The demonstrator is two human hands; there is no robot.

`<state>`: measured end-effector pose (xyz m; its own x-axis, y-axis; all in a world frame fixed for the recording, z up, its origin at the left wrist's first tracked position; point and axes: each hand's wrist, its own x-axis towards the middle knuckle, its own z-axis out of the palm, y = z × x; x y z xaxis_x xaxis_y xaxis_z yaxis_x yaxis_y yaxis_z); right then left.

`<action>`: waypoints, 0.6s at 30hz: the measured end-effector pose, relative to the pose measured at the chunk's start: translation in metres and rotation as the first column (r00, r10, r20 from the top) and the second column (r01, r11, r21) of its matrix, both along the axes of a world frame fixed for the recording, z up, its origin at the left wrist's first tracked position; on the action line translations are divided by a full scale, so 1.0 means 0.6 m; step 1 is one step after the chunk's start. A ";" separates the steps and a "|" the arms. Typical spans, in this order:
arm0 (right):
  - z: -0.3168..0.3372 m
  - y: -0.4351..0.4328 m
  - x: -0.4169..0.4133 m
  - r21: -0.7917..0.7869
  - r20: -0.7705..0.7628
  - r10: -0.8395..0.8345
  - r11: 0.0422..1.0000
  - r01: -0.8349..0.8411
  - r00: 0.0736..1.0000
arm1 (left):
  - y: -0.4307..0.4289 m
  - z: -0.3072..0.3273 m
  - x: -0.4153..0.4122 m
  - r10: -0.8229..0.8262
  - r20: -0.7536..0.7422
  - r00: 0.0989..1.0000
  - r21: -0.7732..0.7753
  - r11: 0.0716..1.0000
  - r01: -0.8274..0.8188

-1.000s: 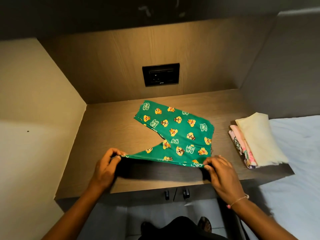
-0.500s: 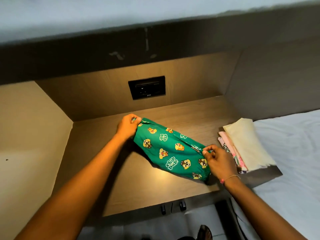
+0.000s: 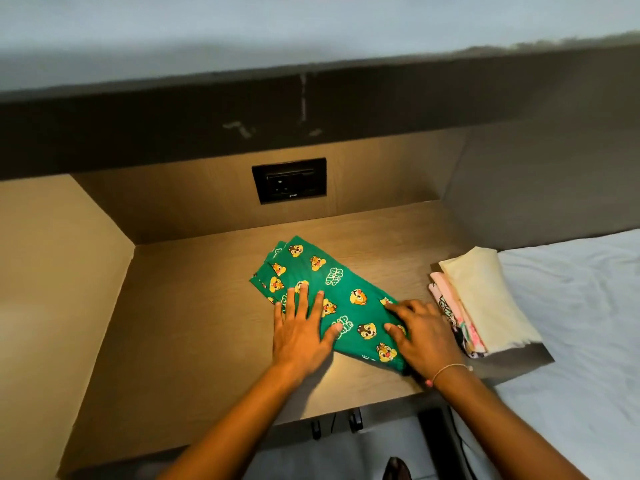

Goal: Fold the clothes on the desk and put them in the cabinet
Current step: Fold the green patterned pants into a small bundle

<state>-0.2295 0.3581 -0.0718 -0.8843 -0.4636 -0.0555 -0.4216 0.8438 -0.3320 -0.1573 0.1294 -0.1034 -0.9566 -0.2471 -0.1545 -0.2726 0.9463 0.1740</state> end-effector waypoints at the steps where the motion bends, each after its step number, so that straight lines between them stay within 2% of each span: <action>1: 0.001 -0.003 0.006 0.016 0.001 0.020 1.000 -0.020 1.000 | -0.006 -0.004 0.008 0.006 -0.019 1.000 0.005 1.000 -0.006; 3: 0.000 -0.013 0.023 0.012 0.021 0.065 0.998 -0.065 0.998 | -0.038 0.000 0.009 0.017 -0.061 0.998 0.009 1.000 -0.016; 9: -0.007 -0.073 0.078 -0.052 0.052 0.203 0.978 -0.200 0.978 | -0.146 0.051 0.000 0.025 -0.030 0.999 0.068 0.997 -0.023; 13: 0.003 -0.071 0.058 -0.156 -0.002 0.212 0.965 -0.210 0.977 | -0.123 0.059 0.056 -0.161 -0.175 0.971 0.094 0.979 0.179; 15: 0.006 -0.062 0.048 -0.183 -0.025 0.275 0.944 -0.275 0.961 | -0.101 0.051 0.096 -0.254 -0.251 0.934 0.108 0.952 0.288; 18: 0.000 -0.054 0.044 -0.166 -0.065 0.440 0.880 -0.445 0.896 | -0.075 0.031 0.142 -0.304 -0.242 0.921 0.121 0.933 0.340</action>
<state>-0.2029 0.3256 -0.0716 -0.5848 -0.8072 0.0794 -0.7475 0.4983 -0.4393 -0.0718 0.0847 -0.0846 -0.9945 0.0903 0.0525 0.1030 0.9319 0.3477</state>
